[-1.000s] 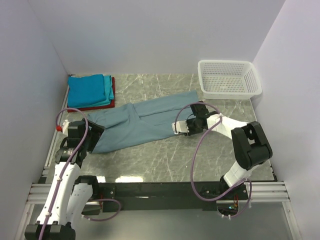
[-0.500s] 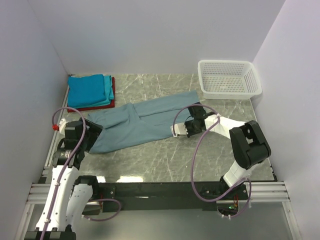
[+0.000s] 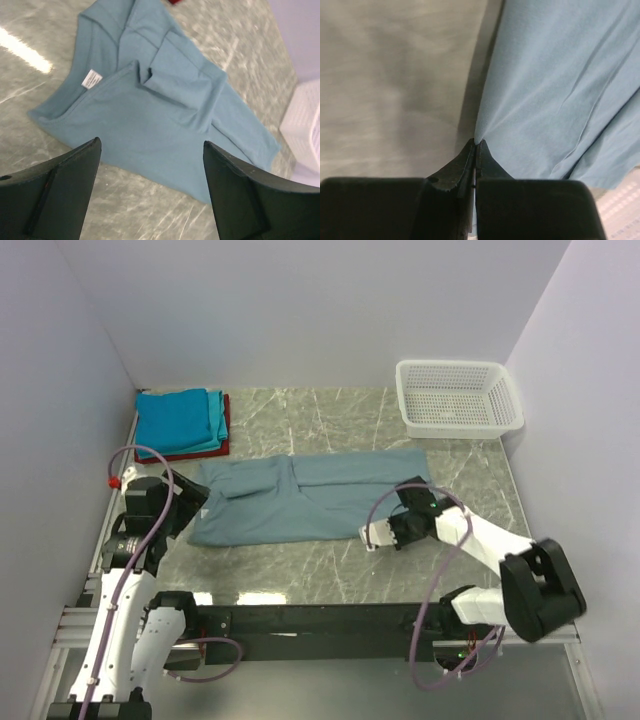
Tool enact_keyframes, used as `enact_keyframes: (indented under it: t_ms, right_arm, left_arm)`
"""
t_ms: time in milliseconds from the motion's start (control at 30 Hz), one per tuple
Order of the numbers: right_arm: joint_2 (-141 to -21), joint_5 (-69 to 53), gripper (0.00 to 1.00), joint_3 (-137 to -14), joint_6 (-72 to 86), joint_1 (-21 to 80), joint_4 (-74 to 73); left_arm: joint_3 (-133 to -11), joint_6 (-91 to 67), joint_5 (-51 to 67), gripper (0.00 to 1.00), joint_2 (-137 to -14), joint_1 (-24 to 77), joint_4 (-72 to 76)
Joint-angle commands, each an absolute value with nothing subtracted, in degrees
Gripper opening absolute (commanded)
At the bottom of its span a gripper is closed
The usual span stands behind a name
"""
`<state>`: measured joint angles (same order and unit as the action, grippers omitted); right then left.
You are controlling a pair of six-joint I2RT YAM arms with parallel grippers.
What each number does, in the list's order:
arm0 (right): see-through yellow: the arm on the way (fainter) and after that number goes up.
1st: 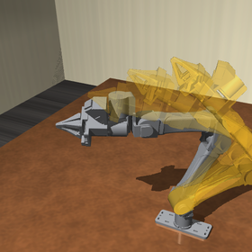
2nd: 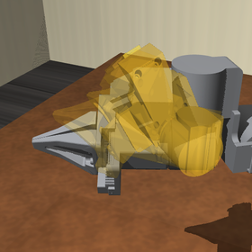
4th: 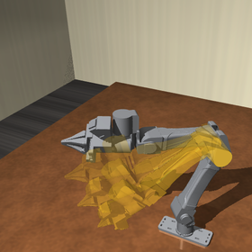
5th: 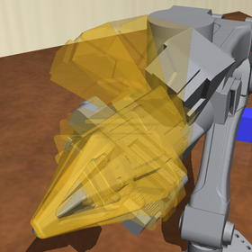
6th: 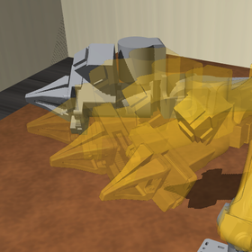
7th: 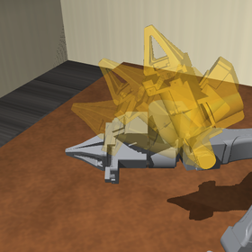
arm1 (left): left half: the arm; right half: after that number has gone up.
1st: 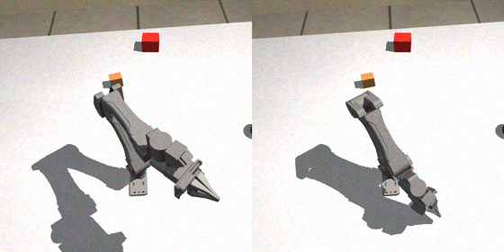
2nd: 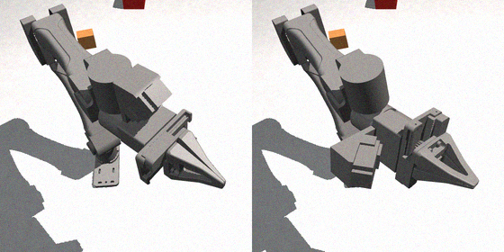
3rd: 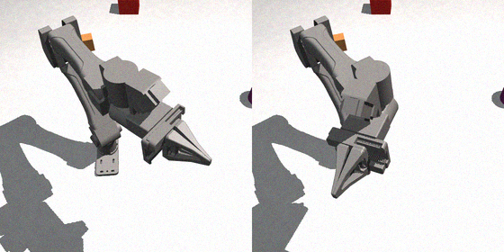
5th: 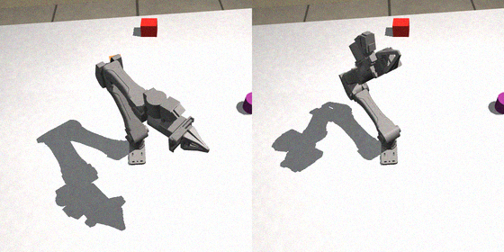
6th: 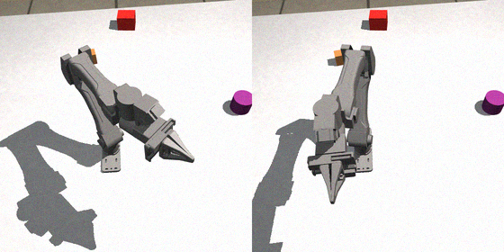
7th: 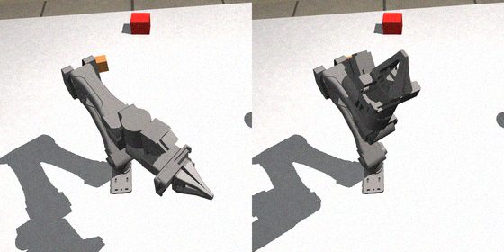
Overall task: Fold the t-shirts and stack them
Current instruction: Fold the tshirt
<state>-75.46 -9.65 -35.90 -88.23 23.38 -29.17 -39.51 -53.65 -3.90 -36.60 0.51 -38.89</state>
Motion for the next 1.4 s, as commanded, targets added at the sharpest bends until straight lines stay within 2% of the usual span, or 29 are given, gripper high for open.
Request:
enact_keyframes:
  t_ms: [0, 233, 300, 400, 433, 533, 633, 700, 767, 933, 1000, 1067, 1200, 1267, 1367]
  right_arm:
    - [-68.32, -8.01, 0.0, -32.09, -89.21, 23.64, -36.2]
    - [-57.84, -7.47, 0.0, -28.22, -88.51, 23.55, -43.68]
    - [-55.12, -7.03, 0.05, -26.73, -88.07, 23.55, -44.99]
    - [-52.3, -6.94, 0.34, -27.94, -85.61, 23.55, -47.1]
    - [-51.86, -7.47, 0.46, -28.91, -83.6, 23.55, -47.37]
    - [-52.29, -11.59, 0.61, -35.23, -80.87, 23.55, -47.02]
    - [-58.6, -20.19, 0.65, -44.88, -72.73, 23.64, -46.5]
    - [-67.64, -29.47, 0.65, -54.51, -67.0, 24.17, -45.53]
    - [-78.76, -34.87, 0.66, -61.84, -54.28, 24.87, -42.91]
    - [-102.97, -43.4, 0.65, -91.45, -25.65, 28.21, -41.75]
    - [-113.26, -43.42, 0.65, -102.93, -19.01, 28.74, -41.05]
    - [-121.41, -40.18, 0.64, -109.48, -11.01, 29.35, -39.65]
    - [-136.03, -31.48, 0.7, -131.06, -2.73, 29.79, -44.81]
    - [-139.82, -29.28, 0.71, -133.07, -2.46, 29.97, -45.62]
    - [-140.01, -27.43, 0.72, -127.89, -2.46, 30.32, -43.06]
  left_arm:
    - [-43.07, -46.69, 2.87, 0.88, -36.91, 0.44, -34.91]
    - [-43.51, -41.14, 13.08, 0.89, -36.04, 0.44, -30.42]
    - [-42.63, -40.87, 14.23, 0.89, -35.6, 0.44, -29.62]
    - [-41.75, -40.0, 14.68, 0.88, -35.24, 0.44, -30.05]
    - [-42.79, -39.03, 14.07, 0.86, -35.33, 0.44, -30.75]
    - [-46.83, -34.81, 9.15, 0.85, -35.42, 0.35, -35.32]
    - [-49.56, -32.52, 6.77, 0.85, -34.11, 0.44, -36.91]
    - [-50.18, -32.78, 7.29, 0.85, -33.05, 0.44, -36.83]
    - [-50.36, -34.0, 8.34, 0.85, -32.87, 0.44, -36.56]
    - [-47.12, -37.44, 13.53, 0.85, -30.68, 0.44, -33.23]
    - [-46.67, -37.88, 13.97, 0.85, -30.06, 0.44, -33.31]
    - [-46.49, -37.62, 14.41, 0.85, -29.71, 0.44, -34.45]
    - [-46.41, -36.56, 14.5, 0.85, -29.53, 0.44, -36.03]
    - [-45.71, -36.74, 15.03, 0.86, -29.36, 0.44, -35.6]
    - [-44.48, -36.91, 15.91, 0.85, -29.53, 0.35, -34.54]
